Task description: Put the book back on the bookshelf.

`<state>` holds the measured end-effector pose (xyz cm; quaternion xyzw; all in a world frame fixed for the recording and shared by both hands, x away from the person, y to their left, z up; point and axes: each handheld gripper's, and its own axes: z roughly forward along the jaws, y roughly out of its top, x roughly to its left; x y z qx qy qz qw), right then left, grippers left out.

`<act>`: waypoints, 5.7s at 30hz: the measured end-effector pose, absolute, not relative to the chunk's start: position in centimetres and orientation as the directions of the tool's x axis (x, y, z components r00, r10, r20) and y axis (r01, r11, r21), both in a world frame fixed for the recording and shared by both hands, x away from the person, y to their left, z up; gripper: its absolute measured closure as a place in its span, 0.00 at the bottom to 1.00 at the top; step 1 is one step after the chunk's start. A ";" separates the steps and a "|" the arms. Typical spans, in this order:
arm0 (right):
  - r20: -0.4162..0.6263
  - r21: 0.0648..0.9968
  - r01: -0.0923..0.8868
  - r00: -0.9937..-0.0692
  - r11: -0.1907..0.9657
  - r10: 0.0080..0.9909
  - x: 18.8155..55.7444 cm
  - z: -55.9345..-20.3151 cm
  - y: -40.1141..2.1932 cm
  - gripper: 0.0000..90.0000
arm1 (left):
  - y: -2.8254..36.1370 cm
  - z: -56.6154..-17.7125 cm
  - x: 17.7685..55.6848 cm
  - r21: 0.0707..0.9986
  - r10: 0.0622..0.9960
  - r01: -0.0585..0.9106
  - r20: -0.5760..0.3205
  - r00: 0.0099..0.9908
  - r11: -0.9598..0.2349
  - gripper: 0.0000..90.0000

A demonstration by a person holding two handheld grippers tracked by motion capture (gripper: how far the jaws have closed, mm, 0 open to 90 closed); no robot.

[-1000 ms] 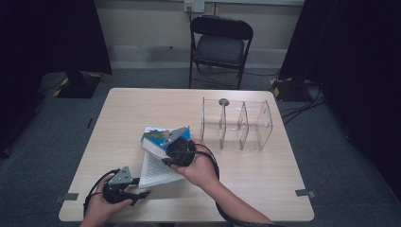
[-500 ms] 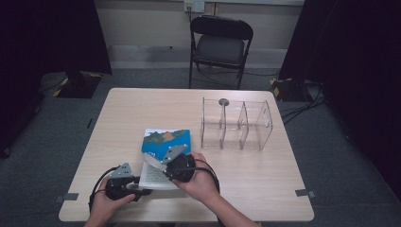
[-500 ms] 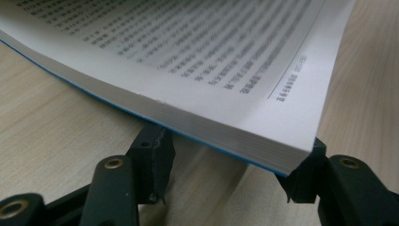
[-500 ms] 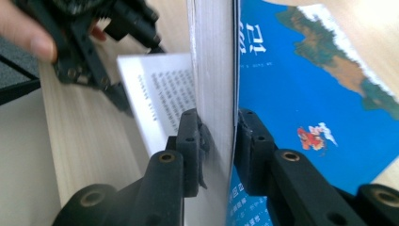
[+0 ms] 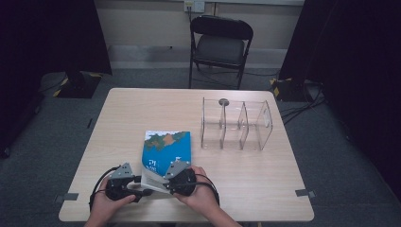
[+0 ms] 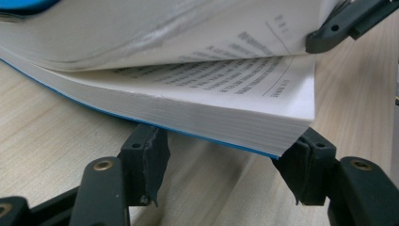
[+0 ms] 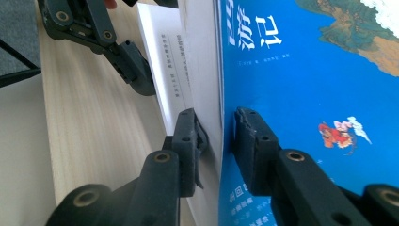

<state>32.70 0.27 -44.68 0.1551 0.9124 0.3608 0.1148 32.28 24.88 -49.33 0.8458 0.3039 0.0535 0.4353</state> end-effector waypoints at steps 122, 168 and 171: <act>-0.008 0.732 0.262 -0.919 0.629 0.393 38.0 -35.3 0.3 0.67 | 28.4 -50.1 34.6 0.735 0.556 0.370 0.011 0.831 -0.569 0.14; 0.175 0.647 0.390 -0.912 0.655 0.370 37.0 -29.7 -0.5 0.69 | 28.2 -50.1 34.6 0.731 0.560 0.387 -0.008 0.828 -0.561 0.12; 0.184 0.637 0.399 -0.910 0.660 0.372 37.4 -29.5 -0.4 0.69 | 28.2 -50.1 34.6 0.732 0.560 0.387 -0.008 0.828 -0.562 0.12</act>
